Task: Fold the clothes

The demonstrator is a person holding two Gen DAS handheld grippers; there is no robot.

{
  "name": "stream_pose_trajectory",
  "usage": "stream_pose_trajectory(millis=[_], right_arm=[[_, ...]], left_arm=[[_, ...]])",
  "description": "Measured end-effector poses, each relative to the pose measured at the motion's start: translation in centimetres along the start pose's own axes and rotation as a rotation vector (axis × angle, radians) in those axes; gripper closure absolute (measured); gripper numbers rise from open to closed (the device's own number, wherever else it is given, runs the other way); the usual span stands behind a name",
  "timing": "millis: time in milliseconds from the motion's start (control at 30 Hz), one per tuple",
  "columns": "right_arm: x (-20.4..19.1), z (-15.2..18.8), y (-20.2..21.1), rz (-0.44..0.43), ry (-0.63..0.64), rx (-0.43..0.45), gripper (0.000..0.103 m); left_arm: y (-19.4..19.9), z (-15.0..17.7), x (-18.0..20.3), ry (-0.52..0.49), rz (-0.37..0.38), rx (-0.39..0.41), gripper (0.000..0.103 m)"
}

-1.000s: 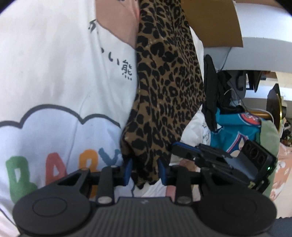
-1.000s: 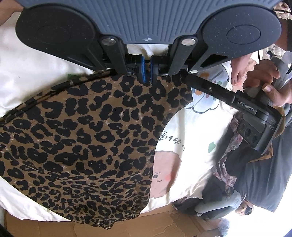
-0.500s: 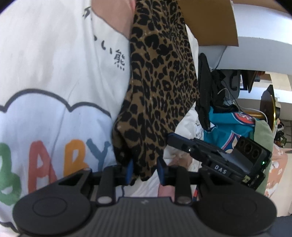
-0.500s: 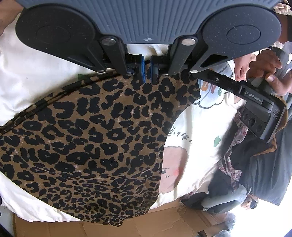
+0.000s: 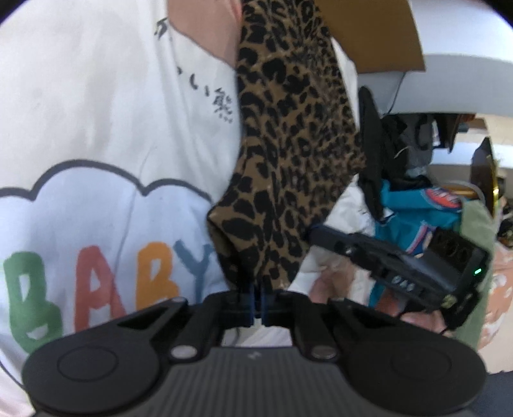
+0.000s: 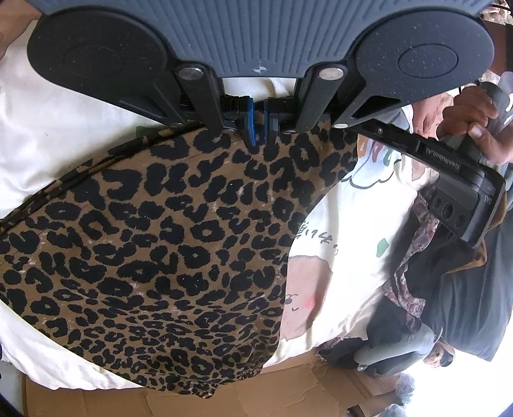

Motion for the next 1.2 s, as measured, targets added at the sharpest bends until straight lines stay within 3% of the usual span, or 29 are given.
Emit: stream_pose_trajectory(millis=[233, 367, 500, 567, 700, 900, 1000, 1133, 1200], right_arm=[[1.2, 0.8, -0.9, 0.018, -0.021, -0.030, 0.094], [1.2, 0.9, -0.8, 0.021, -0.005, -0.035, 0.094], [1.2, 0.9, -0.7, 0.021, -0.008, -0.034, 0.094], [1.2, 0.9, -0.7, 0.023, -0.008, -0.034, 0.094], [1.2, 0.9, -0.7, 0.022, -0.007, -0.035, 0.094], [1.2, 0.8, -0.9, 0.020, -0.004, -0.038, 0.094], [1.3, 0.8, -0.9, 0.018, -0.003, -0.037, 0.094], [1.4, 0.9, -0.9, 0.014, -0.004, -0.037, 0.094], [1.4, 0.9, -0.9, 0.012, -0.005, -0.036, 0.094]], left_arm=[[0.4, -0.1, 0.7, -0.054, -0.035, -0.041, 0.095], [3.1, -1.3, 0.9, -0.130, -0.105, 0.048, 0.089], [4.0, -2.7, 0.5, -0.141, -0.154, 0.091, 0.063], [4.0, -3.3, 0.3, -0.144, -0.168, 0.110, 0.062], [3.6, -4.4, 0.4, -0.158, -0.158, 0.134, 0.043], [2.1, -5.4, 0.5, -0.171, -0.086, 0.110, 0.048], [1.7, -5.5, 0.3, -0.150, -0.045, 0.086, 0.063], [1.2, -4.7, -0.3, -0.091, 0.015, 0.048, 0.069], [0.9, -4.2, -0.9, -0.059, 0.020, 0.039, 0.091]])
Point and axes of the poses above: each gripper's, at about its wrist camera, not at the fingertips, and y roughly against the way its jaws point, x to its right, z to its underside, the point moved 10 cm from there along -y, roughly the way its jaws point, and after that the axes turned 6 degrees about -z, right-handed, at the moved point
